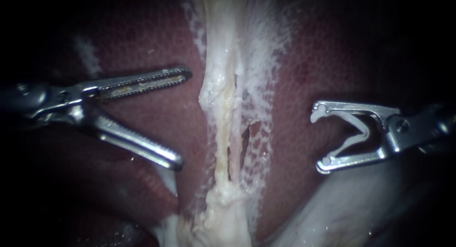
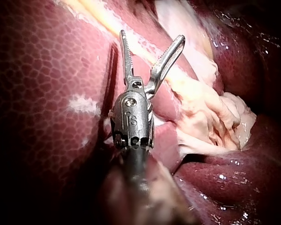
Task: Grabbing gallbladder
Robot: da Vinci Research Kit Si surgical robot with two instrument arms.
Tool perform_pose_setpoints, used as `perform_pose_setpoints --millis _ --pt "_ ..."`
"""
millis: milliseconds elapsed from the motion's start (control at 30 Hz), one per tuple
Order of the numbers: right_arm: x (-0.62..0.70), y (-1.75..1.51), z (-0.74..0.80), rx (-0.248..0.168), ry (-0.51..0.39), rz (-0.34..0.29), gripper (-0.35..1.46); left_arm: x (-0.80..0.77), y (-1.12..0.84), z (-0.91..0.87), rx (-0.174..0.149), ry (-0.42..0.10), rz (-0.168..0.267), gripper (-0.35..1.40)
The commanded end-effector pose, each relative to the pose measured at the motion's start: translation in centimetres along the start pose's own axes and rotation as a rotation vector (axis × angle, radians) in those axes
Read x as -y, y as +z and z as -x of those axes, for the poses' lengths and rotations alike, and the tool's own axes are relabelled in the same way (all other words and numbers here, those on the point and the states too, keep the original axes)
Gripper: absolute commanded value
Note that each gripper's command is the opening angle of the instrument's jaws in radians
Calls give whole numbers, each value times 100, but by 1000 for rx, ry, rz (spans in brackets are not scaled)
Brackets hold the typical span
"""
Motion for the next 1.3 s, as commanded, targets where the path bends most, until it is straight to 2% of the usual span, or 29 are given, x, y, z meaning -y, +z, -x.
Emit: perform_pose_setpoints --millis 33,167,467,733,867,1000,1133,1167,1200,1300 --pt "0 0 0 0 0 0 59 -2 2 -2 -3 -4 3 83" --pt "0 0 0 0 0 0 59 -7 9 -10 -20 -30 8 74" --pt "0 0 0 0 0 0 59 -23 21 -30 -50 -41 23 69" --pt "0 0 0 0 0 0 59 -31 26 -34 -60 -67 47 64" --pt "0 0 0 0 0 0 59 -33 28 -34 -62 -94 67 48" --pt "0 0 0 0 0 0 59 -34 26 -32 -67 -139 86 19" --pt "0 0 0 0 0 0 59 -34 23 -32 -80 -160 107 -6" --pt "0 0 0 0 0 0 59 -34 22 -32 -83 -161 111 -15" --pt "0 0 0 0 0 0 59 -34 21 -32 -85 -168 115 -31" --pt "0 0 0 0 0 0 59 -34 19 -33 -93 -176 122 -35"
